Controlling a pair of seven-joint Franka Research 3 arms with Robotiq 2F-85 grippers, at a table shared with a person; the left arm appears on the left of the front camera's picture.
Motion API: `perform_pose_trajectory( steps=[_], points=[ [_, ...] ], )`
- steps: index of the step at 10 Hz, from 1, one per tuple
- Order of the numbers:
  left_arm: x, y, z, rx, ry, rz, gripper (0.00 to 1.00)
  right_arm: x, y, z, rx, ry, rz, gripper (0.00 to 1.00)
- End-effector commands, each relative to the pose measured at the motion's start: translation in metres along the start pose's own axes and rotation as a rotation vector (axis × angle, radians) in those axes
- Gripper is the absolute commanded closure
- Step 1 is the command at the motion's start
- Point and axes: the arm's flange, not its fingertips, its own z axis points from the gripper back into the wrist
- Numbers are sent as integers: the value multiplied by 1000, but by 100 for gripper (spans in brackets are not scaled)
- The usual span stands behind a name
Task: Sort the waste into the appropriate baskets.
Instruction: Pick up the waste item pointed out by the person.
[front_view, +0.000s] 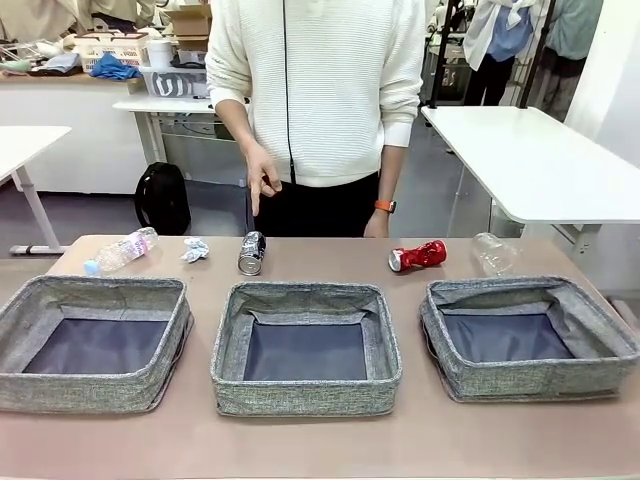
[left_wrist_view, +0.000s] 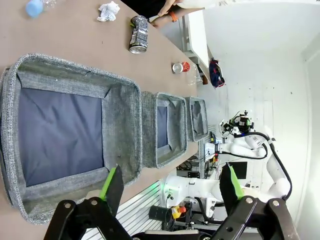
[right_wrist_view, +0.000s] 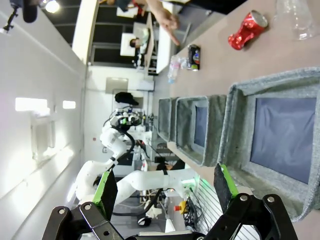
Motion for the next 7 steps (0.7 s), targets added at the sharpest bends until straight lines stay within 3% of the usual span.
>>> perform_pose_trajectory(
  steps=[1,2,3,4,5,7],
  points=[
    [0,0,0,0,0,0,0,-2,-2,0,8,10,29,0],
    [9,-25,-24,155,30,42,0,-2,-2,0,8,10,29,0],
    [25,-70,-70,411,7,47,0,-2,-2,0,8,10,29,0],
    [41,-125,-129,610,-8,-90,0,-2,-2,0,8,10,29,0],
    [58,-160,-182,697,57,-186,0,-2,-2,0,8,10,29,0],
    [71,-194,-294,945,148,-286,0,-2,-2,0,8,10,29,0]
  ],
)
